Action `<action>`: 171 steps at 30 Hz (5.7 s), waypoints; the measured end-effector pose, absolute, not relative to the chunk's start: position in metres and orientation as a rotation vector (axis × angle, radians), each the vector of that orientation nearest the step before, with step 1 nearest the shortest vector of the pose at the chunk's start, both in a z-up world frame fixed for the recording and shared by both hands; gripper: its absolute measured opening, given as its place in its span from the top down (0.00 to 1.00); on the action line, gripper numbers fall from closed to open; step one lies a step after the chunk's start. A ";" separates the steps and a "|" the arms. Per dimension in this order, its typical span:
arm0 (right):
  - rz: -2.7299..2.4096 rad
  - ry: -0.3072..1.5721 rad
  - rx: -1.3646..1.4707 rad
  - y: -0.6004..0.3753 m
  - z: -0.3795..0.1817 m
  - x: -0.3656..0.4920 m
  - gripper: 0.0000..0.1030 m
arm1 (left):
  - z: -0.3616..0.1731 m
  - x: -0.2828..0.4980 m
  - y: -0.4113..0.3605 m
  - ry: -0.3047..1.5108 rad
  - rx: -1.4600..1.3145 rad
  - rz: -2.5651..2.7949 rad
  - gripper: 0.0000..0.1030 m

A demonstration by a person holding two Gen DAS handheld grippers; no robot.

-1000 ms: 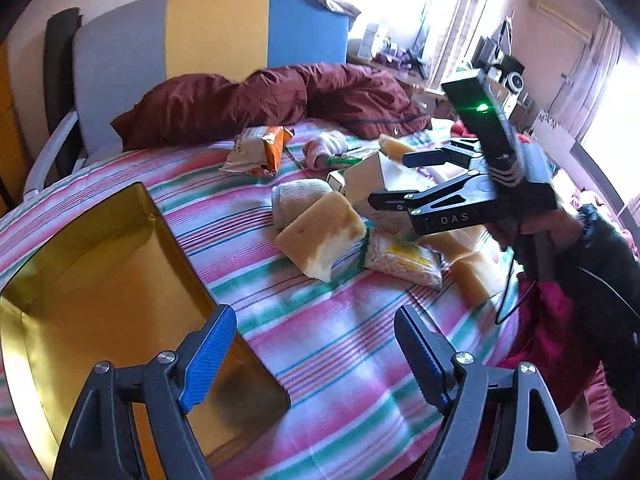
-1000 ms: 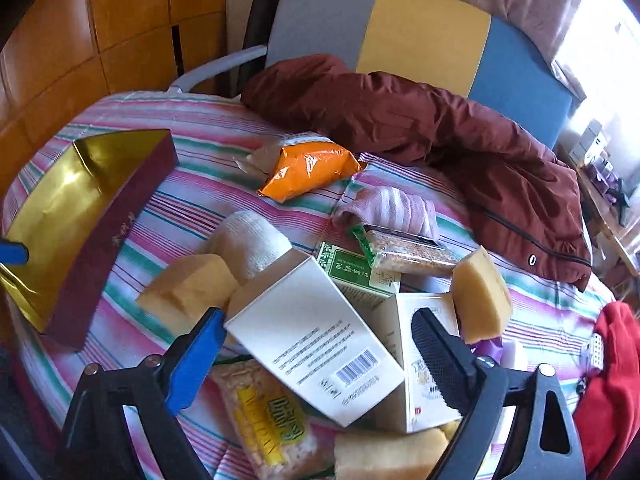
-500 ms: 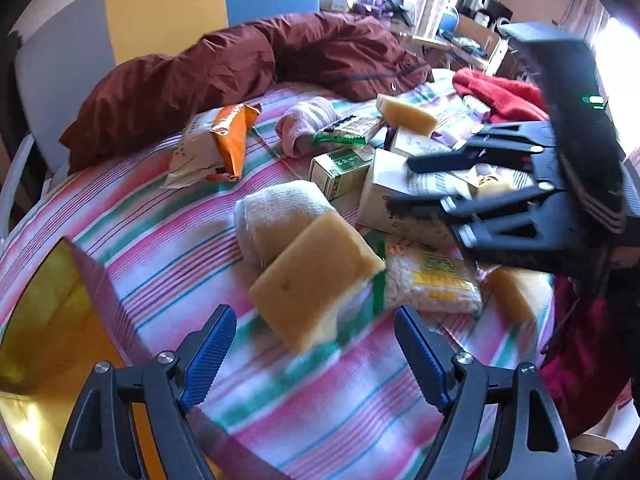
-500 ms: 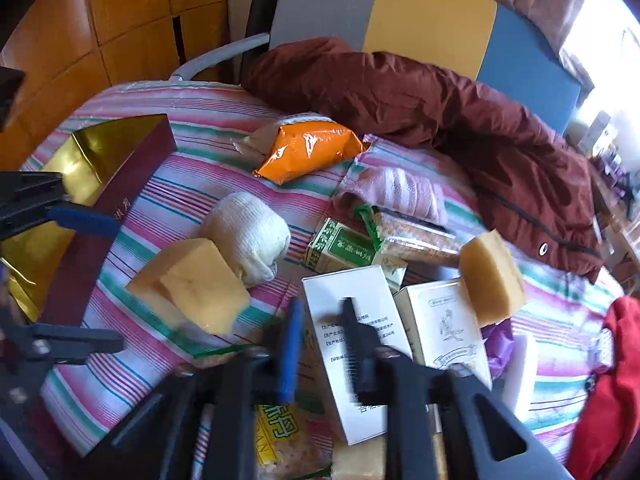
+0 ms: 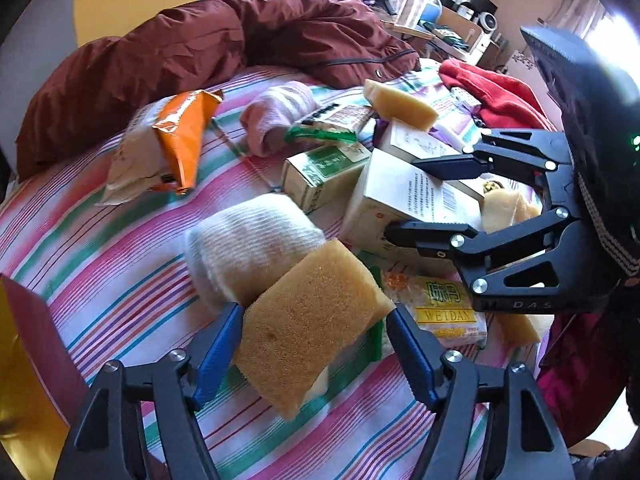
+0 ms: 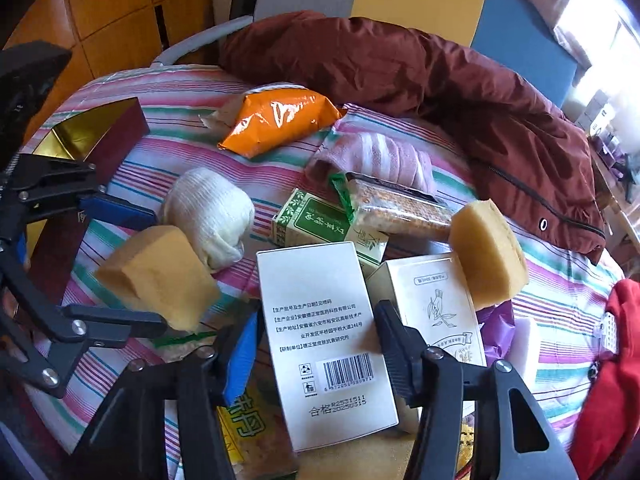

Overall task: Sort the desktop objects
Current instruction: 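Grasp the white box with the right gripper while the left gripper grasps a yellow sponge, then carry the white box and yellow sponge into the gold tray and release both, then grasp a yellow sponge with the right gripper, then grasp the rice-cracker bag with the left gripper while the right gripper holds the sponge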

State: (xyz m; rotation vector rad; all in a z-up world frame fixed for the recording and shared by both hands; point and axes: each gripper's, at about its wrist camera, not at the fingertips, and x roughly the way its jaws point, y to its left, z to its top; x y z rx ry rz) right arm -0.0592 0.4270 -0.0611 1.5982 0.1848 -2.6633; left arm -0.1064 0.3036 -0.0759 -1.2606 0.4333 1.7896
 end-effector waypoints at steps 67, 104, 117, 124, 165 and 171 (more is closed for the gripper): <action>-2.387 -0.235 1.323 0.184 -0.015 -0.078 0.24 | -0.019 -0.057 -0.054 -0.364 -1.308 2.638 0.28; -2.820 -0.852 1.638 0.514 -0.004 0.074 0.19 | 0.000 0.014 0.172 0.109 -1.203 2.051 0.32; -2.599 -0.549 2.063 0.479 -0.051 0.068 0.17 | -0.025 0.028 0.236 0.248 -1.259 1.894 0.32; -2.480 -0.325 2.191 0.465 -0.072 0.060 0.47 | -0.032 0.012 0.252 0.160 -1.329 1.833 0.32; -2.546 -0.402 1.922 0.480 -0.034 0.098 0.47 | -0.091 -0.057 0.409 0.324 -1.648 1.942 0.32; -2.551 -0.414 1.904 0.481 -0.028 0.099 0.48 | -0.085 -0.042 0.383 0.363 -1.527 1.950 0.47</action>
